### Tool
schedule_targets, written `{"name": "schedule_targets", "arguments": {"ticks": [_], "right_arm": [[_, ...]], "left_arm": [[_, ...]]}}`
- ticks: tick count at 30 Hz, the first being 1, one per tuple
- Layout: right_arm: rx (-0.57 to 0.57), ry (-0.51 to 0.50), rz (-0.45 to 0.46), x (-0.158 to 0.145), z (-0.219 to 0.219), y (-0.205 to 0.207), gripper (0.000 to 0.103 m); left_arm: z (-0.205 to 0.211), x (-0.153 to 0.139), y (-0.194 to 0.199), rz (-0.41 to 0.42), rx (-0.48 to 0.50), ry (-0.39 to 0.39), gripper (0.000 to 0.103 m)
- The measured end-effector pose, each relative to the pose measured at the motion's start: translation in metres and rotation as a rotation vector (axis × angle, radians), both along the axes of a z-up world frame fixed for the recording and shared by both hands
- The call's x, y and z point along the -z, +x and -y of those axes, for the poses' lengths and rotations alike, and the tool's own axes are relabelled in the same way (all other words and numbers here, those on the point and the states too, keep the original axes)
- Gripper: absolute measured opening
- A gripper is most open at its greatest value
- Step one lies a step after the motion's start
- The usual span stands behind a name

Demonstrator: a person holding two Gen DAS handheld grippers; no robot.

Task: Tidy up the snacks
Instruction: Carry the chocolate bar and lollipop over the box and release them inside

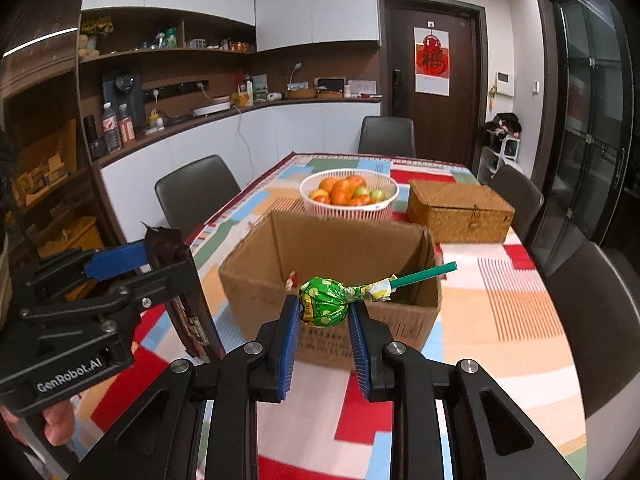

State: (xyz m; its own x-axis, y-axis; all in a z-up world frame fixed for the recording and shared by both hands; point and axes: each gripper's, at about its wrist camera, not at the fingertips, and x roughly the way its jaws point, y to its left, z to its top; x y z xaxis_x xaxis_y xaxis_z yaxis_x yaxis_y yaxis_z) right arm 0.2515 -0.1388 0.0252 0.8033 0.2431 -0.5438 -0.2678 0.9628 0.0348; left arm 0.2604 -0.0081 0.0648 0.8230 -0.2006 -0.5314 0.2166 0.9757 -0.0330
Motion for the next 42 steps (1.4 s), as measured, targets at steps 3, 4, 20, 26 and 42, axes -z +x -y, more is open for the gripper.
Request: {"name": "schedule_targets", "arguments": {"ticks": [3, 4, 20, 26, 42], "right_arm": [[0.001, -0.009, 0.016, -0.009, -0.001, 0.01, 0.026], [0.001, -0.012, 0.019, -0.011, -0.001, 0.013, 0.026], [0.034, -0.057, -0.031, -0.021, 0.006, 0.092, 0.026], [0.034, -0.078, -0.08, -0.005, 0.003, 0.117, 0.026], [0.093, -0.029, -0.099, 0.009, 0.023, 0.109, 0.053]], "left_arm": [[0.002, -0.009, 0.01, 0.018, -0.002, 0.014, 0.048], [0.002, -0.011, 0.014, 0.022, -0.002, 0.017, 0.048], [0.011, -0.013, 0.099, 0.005, -0.018, 0.065, 0.048], [0.018, 0.01, 0.126, -0.096, -0.003, 0.051, 0.048], [0.019, 0.008, 0.078, -0.036, -0.026, 0.126, 0.071]]}}
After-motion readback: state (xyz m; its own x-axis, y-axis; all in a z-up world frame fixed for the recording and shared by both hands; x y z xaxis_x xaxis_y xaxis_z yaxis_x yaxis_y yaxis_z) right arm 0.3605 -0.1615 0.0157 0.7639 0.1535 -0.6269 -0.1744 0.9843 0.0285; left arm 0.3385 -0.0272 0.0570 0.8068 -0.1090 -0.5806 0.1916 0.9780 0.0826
